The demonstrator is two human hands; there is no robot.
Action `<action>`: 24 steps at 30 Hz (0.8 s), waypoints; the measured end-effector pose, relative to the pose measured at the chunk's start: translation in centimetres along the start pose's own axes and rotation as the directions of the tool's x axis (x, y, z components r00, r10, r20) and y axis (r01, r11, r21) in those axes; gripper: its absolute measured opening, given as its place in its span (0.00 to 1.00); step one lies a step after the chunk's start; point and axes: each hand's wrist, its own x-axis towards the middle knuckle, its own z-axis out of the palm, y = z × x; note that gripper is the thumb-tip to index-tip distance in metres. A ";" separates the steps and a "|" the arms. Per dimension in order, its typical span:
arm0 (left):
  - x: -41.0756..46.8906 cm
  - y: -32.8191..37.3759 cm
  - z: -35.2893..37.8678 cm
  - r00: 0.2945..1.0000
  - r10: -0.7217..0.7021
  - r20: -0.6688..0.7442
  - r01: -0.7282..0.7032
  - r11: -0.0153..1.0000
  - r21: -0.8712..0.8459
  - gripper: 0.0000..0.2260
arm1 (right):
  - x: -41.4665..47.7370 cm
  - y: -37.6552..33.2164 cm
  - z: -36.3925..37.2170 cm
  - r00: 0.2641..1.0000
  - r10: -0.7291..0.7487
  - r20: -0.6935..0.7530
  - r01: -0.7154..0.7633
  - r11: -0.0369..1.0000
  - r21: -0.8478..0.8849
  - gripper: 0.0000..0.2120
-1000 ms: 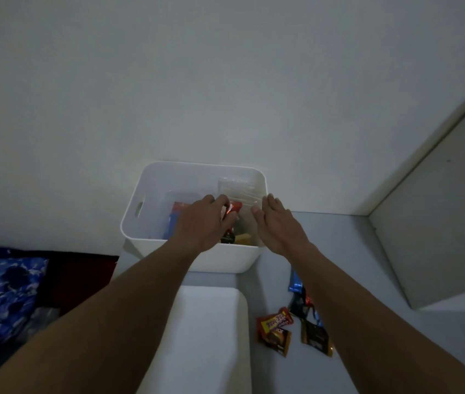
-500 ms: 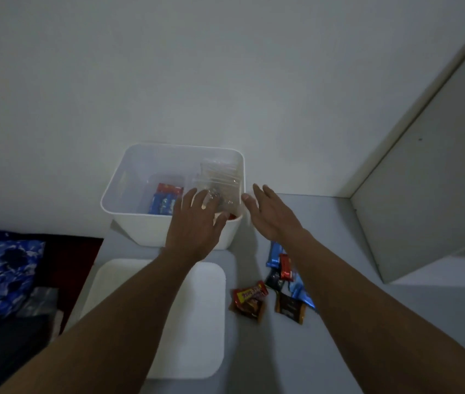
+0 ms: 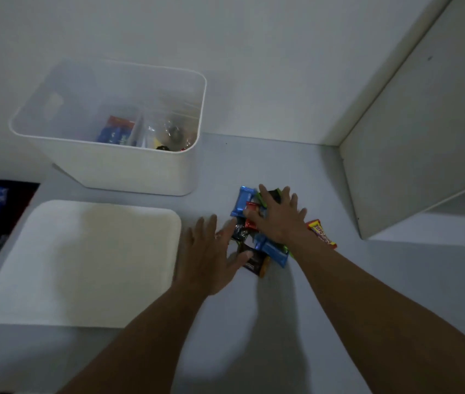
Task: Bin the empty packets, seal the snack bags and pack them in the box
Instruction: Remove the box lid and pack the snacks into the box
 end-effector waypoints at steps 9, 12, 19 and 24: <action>2.2 0.8 4.7 0.959 -0.036 -0.281 0.054 0.997 0.057 0.28 | 3.8 0.5 2.3 0.943 -0.235 -0.234 0.190 0.961 -0.202 0.28; 3.3 0.5 4.5 0.960 -0.016 -0.278 0.025 0.999 0.029 0.23 | 3.9 0.8 2.9 0.892 -0.307 -0.332 0.247 0.946 -0.211 0.20; 4.8 0.1 3.7 0.959 -0.011 -0.282 -0.026 0.991 -0.129 0.19 | 4.6 0.5 2.0 0.889 -0.313 -0.335 0.315 0.948 -0.051 0.14; 4.9 0.5 1.3 0.946 -0.019 -0.324 -0.044 0.982 -0.185 0.17 | 3.1 0.6 -0.5 0.903 -0.253 -0.348 0.268 0.963 -0.006 0.12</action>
